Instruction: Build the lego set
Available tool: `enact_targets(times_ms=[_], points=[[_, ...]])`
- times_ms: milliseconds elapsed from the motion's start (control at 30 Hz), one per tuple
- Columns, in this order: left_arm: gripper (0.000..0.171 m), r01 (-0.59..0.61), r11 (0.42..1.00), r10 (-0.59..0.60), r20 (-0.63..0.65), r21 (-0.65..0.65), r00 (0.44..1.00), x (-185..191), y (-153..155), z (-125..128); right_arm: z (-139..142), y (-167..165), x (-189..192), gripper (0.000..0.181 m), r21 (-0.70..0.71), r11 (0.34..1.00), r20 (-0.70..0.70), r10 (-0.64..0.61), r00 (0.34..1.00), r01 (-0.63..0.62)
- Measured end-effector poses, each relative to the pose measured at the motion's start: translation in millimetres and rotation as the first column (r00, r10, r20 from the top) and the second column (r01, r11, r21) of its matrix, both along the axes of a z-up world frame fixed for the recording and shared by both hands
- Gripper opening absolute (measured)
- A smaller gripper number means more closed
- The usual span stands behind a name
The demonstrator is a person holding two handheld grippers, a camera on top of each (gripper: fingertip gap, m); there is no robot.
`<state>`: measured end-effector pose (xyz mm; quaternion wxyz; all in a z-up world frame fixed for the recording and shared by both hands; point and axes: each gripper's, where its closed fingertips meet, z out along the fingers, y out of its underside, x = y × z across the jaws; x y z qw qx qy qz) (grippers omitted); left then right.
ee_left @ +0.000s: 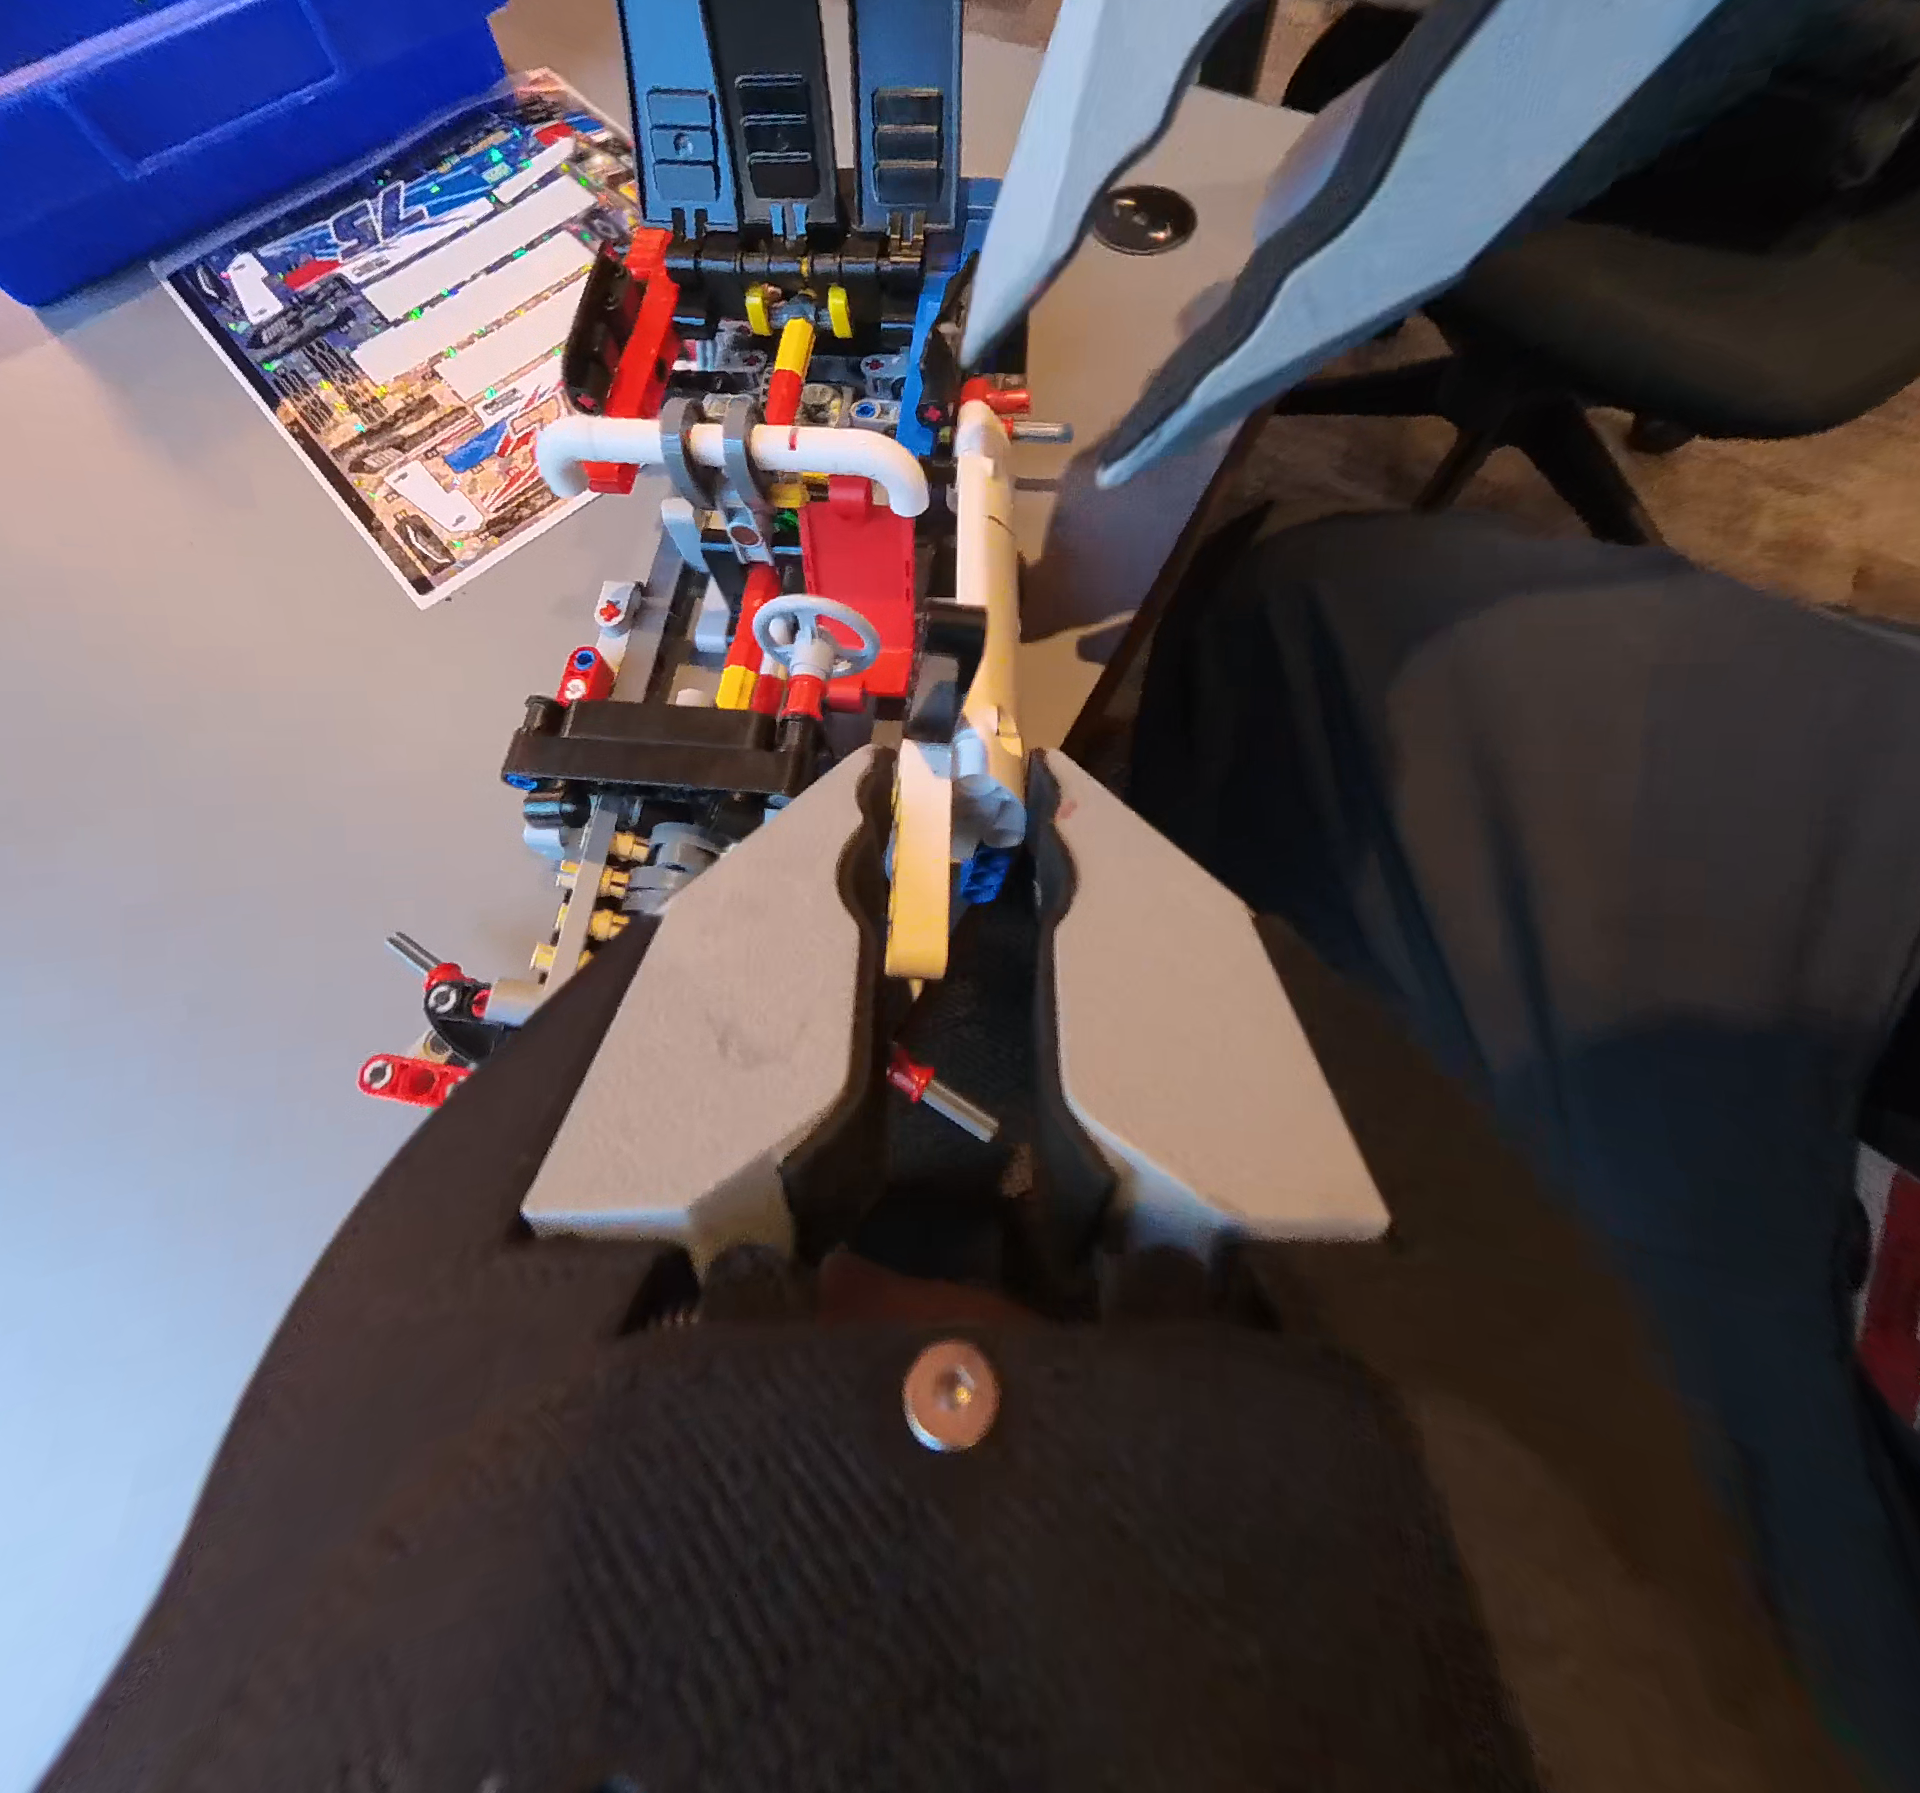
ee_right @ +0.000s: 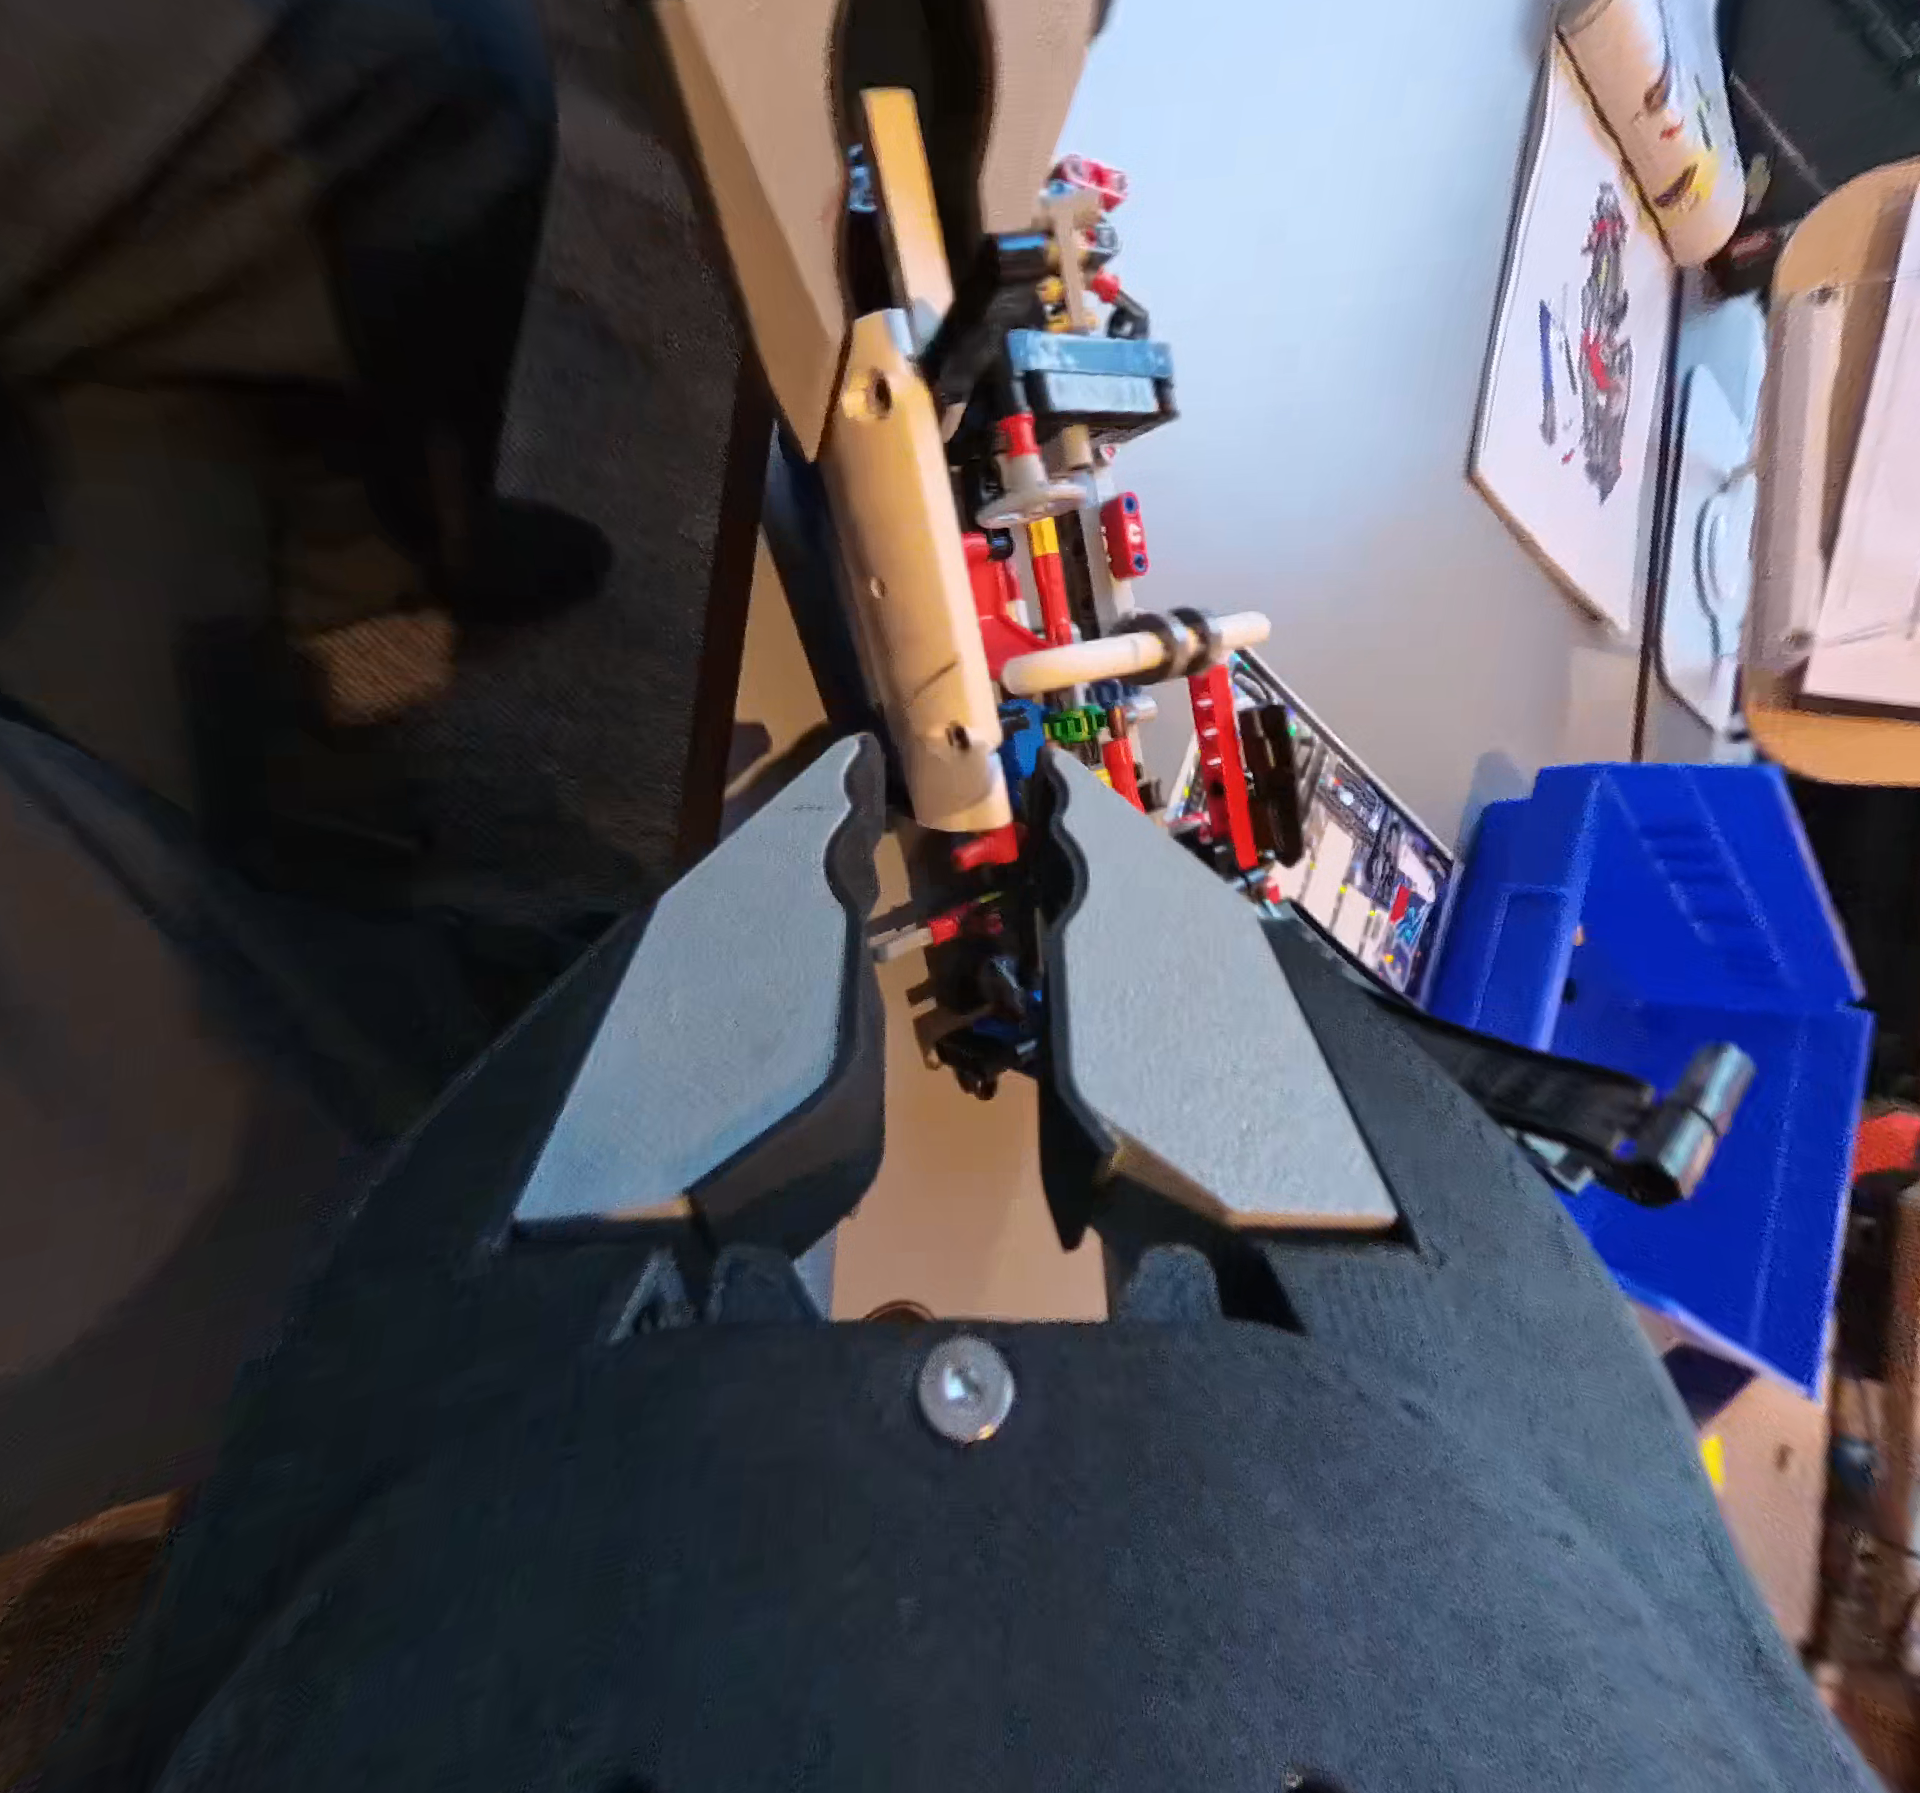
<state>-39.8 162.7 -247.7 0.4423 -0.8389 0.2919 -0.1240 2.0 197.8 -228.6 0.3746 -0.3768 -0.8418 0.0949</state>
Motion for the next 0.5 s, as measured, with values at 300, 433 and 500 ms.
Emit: enact_targets(times_ms=[300,433,500], points=[[0.024,0.066,0.997,-0.066,-0.028,0.026,0.997,8,-3,-1,-21,3,-4,0.029,0.197,0.977,-0.001,0.08,0.997,-0.078],[0.023,0.062,0.997,-0.061,-0.017,0.05,0.998,10,-1,-1,-22,6,-1,0.03,0.251,0.965,-0.031,0.082,0.996,-0.072],[0.023,0.059,0.996,-0.057,-0.026,0.063,0.998,11,0,0,-23,7,0,0.031,0.316,0.946,-0.041,0.094,0.995,-0.076]])
